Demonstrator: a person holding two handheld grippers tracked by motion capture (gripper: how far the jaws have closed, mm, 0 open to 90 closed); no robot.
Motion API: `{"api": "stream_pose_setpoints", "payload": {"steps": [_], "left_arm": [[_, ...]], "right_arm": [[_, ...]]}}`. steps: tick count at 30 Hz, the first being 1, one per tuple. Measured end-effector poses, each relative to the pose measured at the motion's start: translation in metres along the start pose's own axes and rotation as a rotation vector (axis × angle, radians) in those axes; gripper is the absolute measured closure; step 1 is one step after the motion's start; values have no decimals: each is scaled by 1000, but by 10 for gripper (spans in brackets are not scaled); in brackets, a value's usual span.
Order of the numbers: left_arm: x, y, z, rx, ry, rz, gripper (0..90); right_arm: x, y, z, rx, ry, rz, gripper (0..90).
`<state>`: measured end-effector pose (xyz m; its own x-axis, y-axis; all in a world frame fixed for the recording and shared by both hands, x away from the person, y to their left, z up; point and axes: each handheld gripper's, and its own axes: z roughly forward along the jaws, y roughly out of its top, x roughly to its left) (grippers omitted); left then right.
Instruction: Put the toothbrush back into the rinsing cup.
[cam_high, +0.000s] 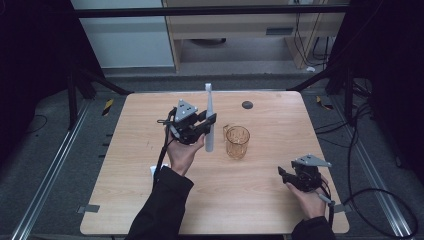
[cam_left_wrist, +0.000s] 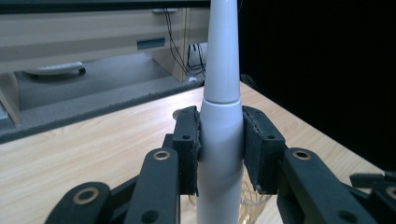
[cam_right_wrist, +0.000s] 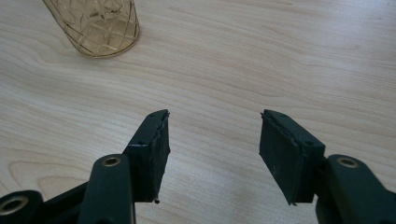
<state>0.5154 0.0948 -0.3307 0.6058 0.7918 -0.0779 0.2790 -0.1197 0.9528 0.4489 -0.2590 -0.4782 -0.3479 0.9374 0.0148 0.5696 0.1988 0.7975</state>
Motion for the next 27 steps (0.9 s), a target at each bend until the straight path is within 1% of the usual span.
{"api": "stream_pose_setpoints", "payload": {"steps": [1, 3, 6, 7, 10, 14, 17, 18, 19, 22, 27], "left_arm": [[-1, 1, 2, -5, -2, -4, 672], [-3, 5, 6, -16, 1, 4, 672], [-5, 7, 10, -24, -6, -4, 671], [-9, 10, 14, -29, -7, -3, 672], [-14, 13, 21, -35, -10, 5, 672], [-18, 16, 30, -42, -16, 4, 672], [-19, 18, 37, -52, -21, -2, 672], [-19, 18, 37, -52, -21, -2, 672], [-21, 18, 41, -57, -25, -3, 672], [-23, 19, 47, -68, -22, 2, 671], [-29, 16, 56, -80, -31, 4, 672]], "right_arm": [[0, 0, 0, -1, -1, 0, 415], [0, 0, 0, -5, -5, -1, 407], [-1, 0, 0, -9, -5, 1, 396], [-1, 0, 0, -8, -3, 7, 394], [-2, -1, 1, -9, -8, 2, 384], [-2, -1, 1, -15, -11, 5, 361], [-3, -1, 1, -20, -16, 6, 338], [-3, -1, 1, -22, -20, 7, 333], [-3, -2, 1, -26, -22, 8, 329], [-3, -2, 1, -29, -21, 13, 324], [-3, -2, 2, -31, -18, 11, 317]]}}
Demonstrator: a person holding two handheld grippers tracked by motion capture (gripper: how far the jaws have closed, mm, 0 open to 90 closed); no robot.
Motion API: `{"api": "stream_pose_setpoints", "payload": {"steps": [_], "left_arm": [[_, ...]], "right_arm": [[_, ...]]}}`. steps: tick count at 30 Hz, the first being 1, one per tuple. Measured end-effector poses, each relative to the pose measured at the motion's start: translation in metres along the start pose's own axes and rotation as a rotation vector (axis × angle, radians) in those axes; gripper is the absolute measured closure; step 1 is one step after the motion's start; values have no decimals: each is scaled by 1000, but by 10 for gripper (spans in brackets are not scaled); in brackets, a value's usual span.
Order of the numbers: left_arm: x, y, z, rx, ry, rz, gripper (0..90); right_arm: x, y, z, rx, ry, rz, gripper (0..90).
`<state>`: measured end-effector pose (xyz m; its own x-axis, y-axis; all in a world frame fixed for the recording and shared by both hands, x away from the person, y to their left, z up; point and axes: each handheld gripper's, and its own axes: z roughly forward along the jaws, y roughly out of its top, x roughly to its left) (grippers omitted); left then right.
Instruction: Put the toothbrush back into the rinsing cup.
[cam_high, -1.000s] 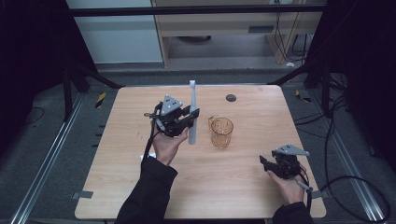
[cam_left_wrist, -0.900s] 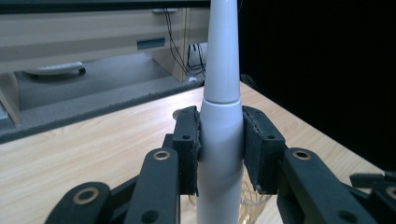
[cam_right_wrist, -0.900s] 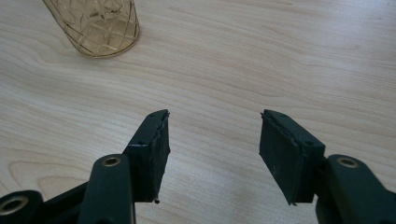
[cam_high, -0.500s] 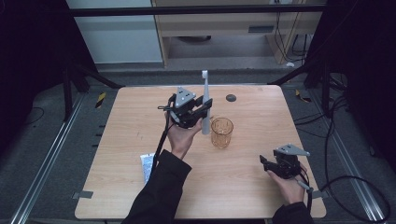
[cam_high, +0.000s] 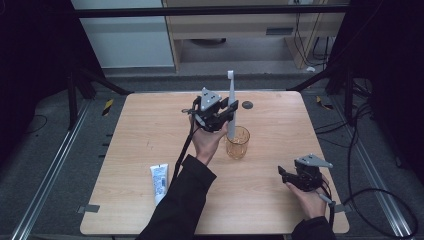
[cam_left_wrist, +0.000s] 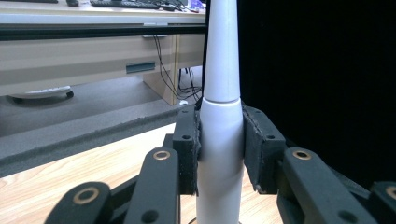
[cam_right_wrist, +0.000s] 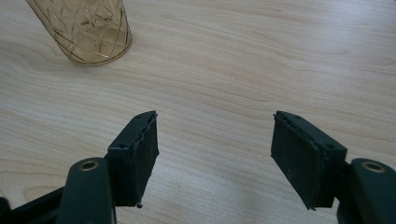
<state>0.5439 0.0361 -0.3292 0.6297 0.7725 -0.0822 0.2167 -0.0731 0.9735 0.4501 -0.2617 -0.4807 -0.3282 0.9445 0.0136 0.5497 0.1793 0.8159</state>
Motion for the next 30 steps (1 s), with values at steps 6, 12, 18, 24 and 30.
{"api": "stream_pose_setpoints", "payload": {"steps": [6, 12, 18, 24, 30], "left_arm": [[-5, -7, 11, -16, 6, -3, 672], [-9, -11, 19, -28, 24, 4, 672], [-14, -14, 25, -48, 47, 6, 671], [-18, -22, 33, -52, 64, 7, 671], [-21, -32, 41, -43, 73, 11, 671]], "right_arm": [[0, 0, -1, -6, -2, 6, 312], [-1, 0, -1, -8, -3, 4, 310], [-1, 0, 0, -11, -5, 5, 308], [-1, -1, 1, -11, -5, -1, 308], [-1, -1, 1, -12, -5, -1, 308]]}}
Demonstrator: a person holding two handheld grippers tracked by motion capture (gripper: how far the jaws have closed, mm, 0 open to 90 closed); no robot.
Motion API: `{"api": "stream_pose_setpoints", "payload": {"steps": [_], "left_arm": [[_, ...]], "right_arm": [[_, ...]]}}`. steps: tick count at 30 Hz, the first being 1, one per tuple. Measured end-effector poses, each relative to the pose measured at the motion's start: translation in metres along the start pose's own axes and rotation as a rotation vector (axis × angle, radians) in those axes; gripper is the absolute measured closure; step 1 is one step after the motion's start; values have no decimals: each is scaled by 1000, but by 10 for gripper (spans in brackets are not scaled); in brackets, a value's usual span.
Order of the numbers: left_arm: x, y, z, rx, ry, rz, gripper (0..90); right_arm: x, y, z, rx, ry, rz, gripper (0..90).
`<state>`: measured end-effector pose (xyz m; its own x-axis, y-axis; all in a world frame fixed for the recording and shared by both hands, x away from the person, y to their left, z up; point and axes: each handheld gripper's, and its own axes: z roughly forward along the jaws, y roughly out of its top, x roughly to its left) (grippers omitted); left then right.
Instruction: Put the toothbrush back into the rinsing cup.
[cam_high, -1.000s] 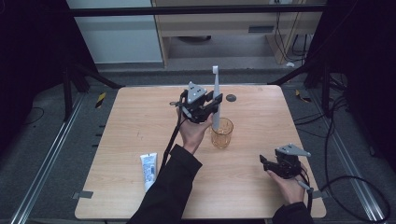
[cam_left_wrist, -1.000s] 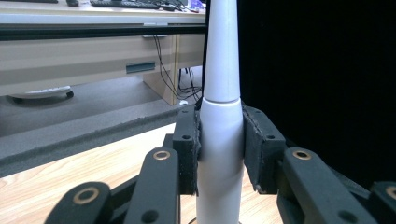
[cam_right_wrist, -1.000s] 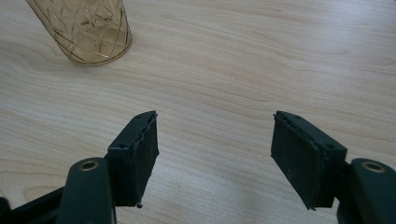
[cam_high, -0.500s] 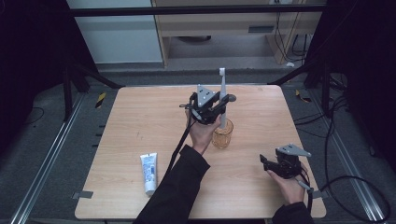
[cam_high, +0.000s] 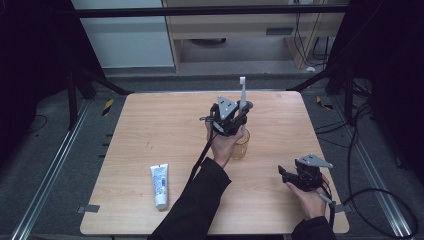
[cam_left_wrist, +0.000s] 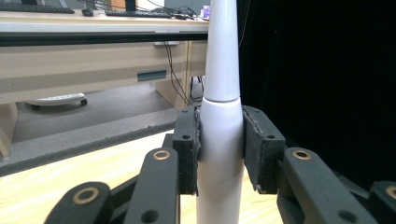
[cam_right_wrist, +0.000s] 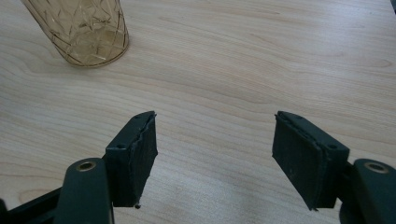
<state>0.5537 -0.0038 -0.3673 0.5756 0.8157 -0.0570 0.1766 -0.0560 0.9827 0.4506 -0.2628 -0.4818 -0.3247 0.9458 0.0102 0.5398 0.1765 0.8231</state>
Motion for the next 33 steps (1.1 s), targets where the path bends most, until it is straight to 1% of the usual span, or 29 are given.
{"api": "stream_pose_setpoints", "payload": {"steps": [5, 6, 7, 12, 17, 23, 24, 33], "left_arm": [[-1, -7, 5, 6, -1, -3, 671], [-1, -10, 6, 10, 6, 1, 671], [-1, -12, 8, 13, 0, 0, 671], [-2, -19, 9, 20, -5, -4, 671], [-8, -30, 11, 33, -8, 12, 671], [-12, -40, 15, 46, -14, 22, 671], [-12, -41, 15, 50, -16, 29, 671], [-13, -54, 14, 51, -13, 30, 671]], "right_arm": [[0, 0, 0, -2, 1, -2, 308], [0, 0, 0, -2, 1, -2, 308], [0, 0, 0, -3, 1, -2, 308], [0, 0, 0, -2, 2, -3, 308], [1, 0, 1, -2, 2, -7, 309], [1, 0, 0, 2, 1, -1, 309], [1, 0, 0, 2, 2, -1, 309], [1, 0, 1, 4, -1, -7, 309]]}}
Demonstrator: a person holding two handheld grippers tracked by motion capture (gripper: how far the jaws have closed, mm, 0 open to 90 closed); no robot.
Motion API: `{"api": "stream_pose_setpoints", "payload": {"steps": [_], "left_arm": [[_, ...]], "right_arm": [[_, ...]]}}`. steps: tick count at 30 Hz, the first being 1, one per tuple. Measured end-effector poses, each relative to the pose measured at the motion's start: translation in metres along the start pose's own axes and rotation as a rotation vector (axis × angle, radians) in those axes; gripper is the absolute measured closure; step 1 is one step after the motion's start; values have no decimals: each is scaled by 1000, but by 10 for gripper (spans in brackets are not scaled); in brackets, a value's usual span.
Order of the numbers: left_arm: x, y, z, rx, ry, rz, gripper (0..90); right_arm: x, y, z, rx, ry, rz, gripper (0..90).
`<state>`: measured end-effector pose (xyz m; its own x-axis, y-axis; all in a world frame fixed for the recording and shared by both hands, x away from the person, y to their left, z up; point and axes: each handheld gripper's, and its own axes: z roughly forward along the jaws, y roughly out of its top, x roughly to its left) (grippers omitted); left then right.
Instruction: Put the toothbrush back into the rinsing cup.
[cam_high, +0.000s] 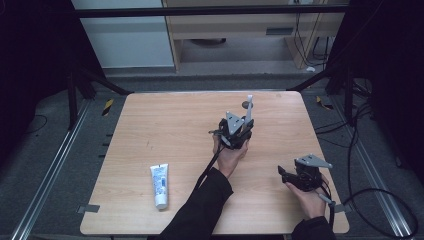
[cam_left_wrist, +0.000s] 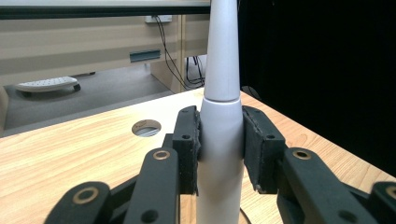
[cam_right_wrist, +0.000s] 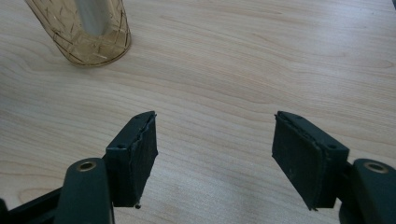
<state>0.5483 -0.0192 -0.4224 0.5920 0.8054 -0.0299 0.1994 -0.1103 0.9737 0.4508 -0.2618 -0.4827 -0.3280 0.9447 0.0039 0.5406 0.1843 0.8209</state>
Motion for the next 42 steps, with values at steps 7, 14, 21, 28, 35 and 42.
{"api": "stream_pose_setpoints", "payload": {"steps": [7, 14, 21, 28, 35, 42], "left_arm": [[-1, -7, -2, -9, 2, 0, 671], [-2, -14, -2, -7, 1, 4, 671], [-2, -20, -2, 0, 6, 5, 671], [-2, -23, -2, -7, 8, 6, 670], [-3, -24, -5, -10, -9, 19, 666], [-1, -24, -5, 9, -28, 12, 635]], "right_arm": [[0, 0, 0, 0, -2, -5, 310], [1, 0, 1, 1, 0, -10, 311], [1, 0, 1, 0, 1, -11, 311], [1, 0, 1, 1, 1, -13, 312], [1, 0, 1, 1, 0, -12, 312], [2, 1, 0, 2, 2, -8, 309]]}}
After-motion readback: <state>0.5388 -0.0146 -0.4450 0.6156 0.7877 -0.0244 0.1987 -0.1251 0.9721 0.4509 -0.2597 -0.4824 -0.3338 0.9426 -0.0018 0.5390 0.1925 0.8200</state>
